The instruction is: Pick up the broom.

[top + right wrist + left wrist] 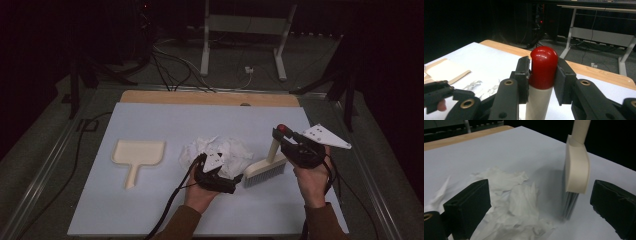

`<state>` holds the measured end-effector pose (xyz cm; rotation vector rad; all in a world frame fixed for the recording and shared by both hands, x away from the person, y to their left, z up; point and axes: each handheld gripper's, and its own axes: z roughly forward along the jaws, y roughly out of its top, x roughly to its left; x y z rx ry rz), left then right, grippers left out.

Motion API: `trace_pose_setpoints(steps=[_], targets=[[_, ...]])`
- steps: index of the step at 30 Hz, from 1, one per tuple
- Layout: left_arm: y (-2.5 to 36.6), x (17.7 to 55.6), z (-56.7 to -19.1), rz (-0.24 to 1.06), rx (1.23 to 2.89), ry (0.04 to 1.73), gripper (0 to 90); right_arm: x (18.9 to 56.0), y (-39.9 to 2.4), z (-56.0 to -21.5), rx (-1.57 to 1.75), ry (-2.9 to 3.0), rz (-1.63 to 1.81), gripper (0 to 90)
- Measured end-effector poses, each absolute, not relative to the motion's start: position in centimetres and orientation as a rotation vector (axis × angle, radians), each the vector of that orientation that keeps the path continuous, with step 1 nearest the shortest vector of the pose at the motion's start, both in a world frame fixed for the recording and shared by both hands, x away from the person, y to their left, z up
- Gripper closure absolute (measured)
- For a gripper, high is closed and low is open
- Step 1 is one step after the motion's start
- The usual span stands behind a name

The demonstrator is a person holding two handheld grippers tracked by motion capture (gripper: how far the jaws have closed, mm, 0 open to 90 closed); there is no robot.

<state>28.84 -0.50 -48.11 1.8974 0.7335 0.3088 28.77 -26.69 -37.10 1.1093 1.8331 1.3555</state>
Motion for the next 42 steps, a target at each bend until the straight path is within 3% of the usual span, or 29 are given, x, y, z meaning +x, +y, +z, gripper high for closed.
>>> trace_pose_setpoints(steps=[9, 13, 24, 33, 34, 38, 42], targets=[[-3.6, 29.1, -47.7, 0.306, 1.956, 0.679, 9.4, 28.6, -26.4, -37.0, 1.104, 1.841, 1.346, 68.4], [-4.9, 29.3, -47.6, 0.271, 1.976, 0.648, 17.8, 28.4, -26.3, -36.9, 1.100, 1.842, 1.345, 68.4], [-6.3, 30.0, -48.0, 0.187, 2.047, 0.594, 66.7, 28.2, -26.0, -36.7, 1.082, 1.862, 1.354, 68.4], [-6.0, 29.9, -47.7, 0.179, 2.034, 0.566, 69.8, 28.0, -26.1, -36.4, 1.060, 1.861, 1.368, 67.2], [-5.9, 29.9, -47.7, 0.183, 2.037, 0.565, 69.9, 28.1, -26.1, -36.4, 1.060, 1.858, 1.372, 62.5], [-5.8, 29.8, -47.5, 0.187, 2.031, 0.565, 69.9, 28.5, -25.9, -36.5, 1.073, 1.886, 1.382, 18.4], [-5.4, 29.9, -47.2, 0.177, 2.015, 0.569, 69.9, 28.9, -25.8, -36.7, 1.087, 1.913, 1.399, 2.7]])
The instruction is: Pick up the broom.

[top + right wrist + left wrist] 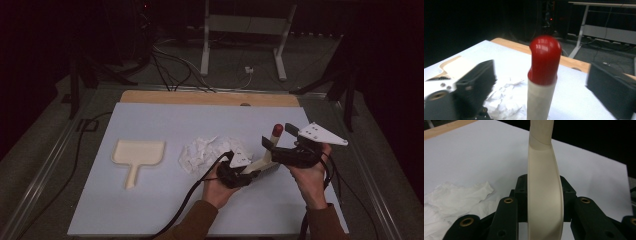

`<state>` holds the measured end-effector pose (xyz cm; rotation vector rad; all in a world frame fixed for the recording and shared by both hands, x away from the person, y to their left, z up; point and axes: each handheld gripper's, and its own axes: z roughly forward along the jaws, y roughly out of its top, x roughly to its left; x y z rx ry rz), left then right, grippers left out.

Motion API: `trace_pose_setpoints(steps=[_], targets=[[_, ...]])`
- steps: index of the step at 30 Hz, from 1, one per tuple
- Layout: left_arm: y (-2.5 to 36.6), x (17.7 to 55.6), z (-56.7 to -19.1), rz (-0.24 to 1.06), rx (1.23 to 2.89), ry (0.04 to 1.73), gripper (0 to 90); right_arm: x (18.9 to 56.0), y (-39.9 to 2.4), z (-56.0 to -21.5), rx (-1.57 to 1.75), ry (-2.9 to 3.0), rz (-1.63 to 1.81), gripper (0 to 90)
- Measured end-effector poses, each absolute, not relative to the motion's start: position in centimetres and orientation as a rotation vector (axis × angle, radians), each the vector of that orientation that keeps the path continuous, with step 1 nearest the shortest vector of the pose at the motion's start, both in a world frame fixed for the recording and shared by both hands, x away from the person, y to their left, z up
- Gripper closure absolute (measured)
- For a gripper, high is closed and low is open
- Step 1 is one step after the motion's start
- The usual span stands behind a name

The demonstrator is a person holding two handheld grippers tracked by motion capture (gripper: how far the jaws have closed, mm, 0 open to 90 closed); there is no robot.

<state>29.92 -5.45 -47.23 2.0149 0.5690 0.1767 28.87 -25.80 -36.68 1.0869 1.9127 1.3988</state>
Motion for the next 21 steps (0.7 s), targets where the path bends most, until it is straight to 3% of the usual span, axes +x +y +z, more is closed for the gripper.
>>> trace_pose_setpoints(steps=[21], targets=[[-2.6, 30.2, -45.3, 0.184, 1.981, 0.569, 69.8, 29.8, -26.8, -37.6, 1.014, 1.992, 1.493, 0.0]])
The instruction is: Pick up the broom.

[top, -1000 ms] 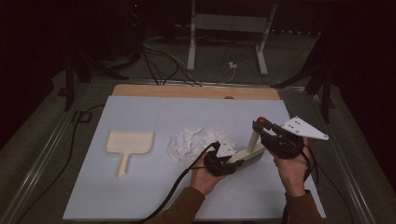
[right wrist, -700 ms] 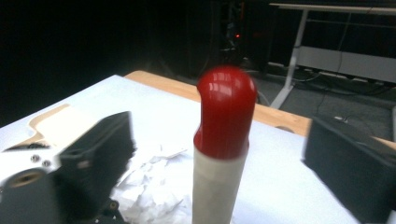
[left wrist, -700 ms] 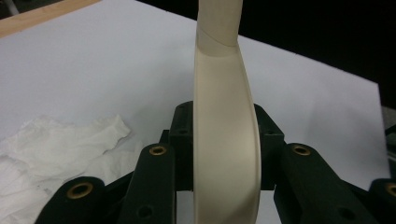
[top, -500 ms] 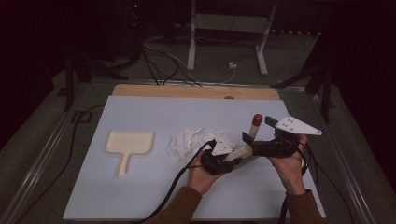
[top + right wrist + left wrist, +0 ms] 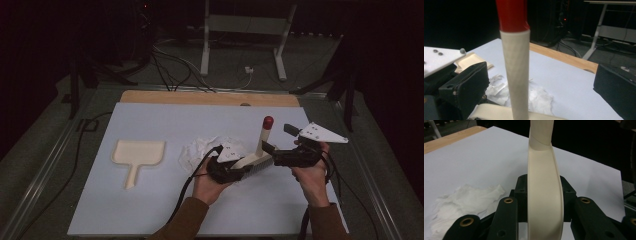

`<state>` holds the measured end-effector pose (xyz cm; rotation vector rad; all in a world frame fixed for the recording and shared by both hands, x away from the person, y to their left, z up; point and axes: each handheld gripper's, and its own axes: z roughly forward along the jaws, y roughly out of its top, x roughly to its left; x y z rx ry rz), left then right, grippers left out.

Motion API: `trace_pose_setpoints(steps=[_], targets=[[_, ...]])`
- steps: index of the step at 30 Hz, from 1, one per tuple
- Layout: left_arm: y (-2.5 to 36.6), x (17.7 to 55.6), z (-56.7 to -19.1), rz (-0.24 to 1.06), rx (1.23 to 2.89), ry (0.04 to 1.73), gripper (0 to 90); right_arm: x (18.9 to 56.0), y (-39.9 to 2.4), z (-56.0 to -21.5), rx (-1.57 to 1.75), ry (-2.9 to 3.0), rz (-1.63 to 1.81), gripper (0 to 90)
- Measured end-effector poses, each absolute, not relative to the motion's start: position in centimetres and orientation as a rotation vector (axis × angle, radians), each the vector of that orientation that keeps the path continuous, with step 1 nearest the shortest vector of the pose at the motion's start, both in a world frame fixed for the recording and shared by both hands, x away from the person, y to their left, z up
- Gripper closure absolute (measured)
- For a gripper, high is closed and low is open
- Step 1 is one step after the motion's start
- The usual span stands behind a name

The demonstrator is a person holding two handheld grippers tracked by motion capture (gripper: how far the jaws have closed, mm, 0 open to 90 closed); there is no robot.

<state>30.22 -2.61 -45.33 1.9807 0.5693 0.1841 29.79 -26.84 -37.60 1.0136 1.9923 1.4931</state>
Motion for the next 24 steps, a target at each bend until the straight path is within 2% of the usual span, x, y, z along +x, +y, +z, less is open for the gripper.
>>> trace_pose_setpoints(steps=[24], targets=[[1.3, 30.1, -43.7, 0.179, 1.984, 0.522, 69.8, 30.6, -27.3, -38.3, 0.971, 2.072, 1.648, 0.0]])
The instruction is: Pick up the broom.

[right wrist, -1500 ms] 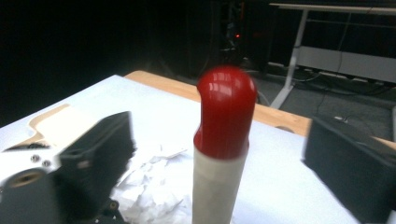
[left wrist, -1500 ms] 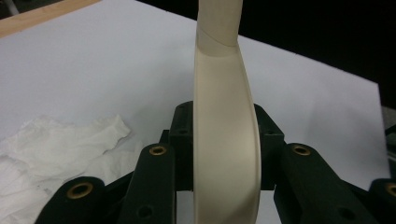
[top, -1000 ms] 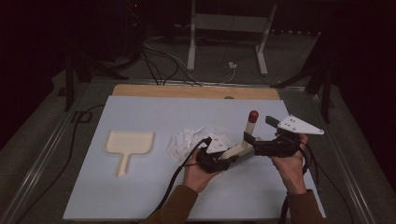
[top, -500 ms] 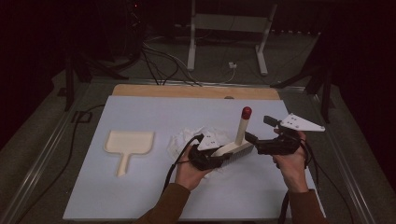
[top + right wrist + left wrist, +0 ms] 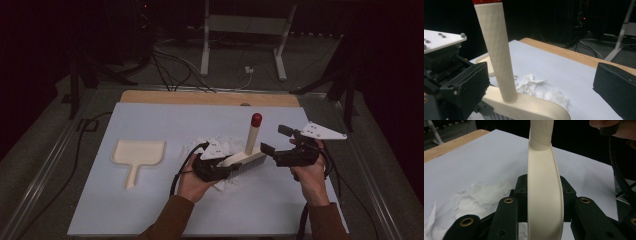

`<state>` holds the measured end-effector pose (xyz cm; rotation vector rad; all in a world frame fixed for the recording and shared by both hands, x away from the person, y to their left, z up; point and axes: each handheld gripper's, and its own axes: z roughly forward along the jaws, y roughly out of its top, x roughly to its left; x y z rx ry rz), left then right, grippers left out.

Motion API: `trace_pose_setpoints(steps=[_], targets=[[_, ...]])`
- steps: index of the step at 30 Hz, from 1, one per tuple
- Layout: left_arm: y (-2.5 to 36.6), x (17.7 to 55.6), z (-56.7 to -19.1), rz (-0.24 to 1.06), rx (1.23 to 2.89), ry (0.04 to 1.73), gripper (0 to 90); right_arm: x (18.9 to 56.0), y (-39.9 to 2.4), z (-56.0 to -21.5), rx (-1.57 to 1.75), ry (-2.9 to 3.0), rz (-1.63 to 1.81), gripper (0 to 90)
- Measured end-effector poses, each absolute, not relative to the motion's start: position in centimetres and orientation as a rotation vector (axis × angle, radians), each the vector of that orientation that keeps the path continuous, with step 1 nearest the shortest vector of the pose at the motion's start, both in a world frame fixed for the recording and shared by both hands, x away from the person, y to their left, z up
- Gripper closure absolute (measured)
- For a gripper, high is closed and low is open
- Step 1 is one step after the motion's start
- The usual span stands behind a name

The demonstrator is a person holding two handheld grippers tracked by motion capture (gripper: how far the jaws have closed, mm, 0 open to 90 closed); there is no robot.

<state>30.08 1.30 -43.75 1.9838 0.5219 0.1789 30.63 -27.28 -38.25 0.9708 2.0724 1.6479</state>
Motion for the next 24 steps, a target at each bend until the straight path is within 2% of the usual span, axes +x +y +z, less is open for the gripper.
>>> trace_pose_setpoints(steps=[10, 24], targets=[[4.0, 30.2, -42.8, 0.174, 1.987, 0.497, 69.8, 30.4, -26.3, -37.2, 0.877, 2.180, 1.659, 0.0], [7.1, 30.3, -42.3, 0.153, 2.009, 0.447, 69.7, 32.2, -24.1, -36.9, 0.771, 2.365, 1.569, 0.0]])
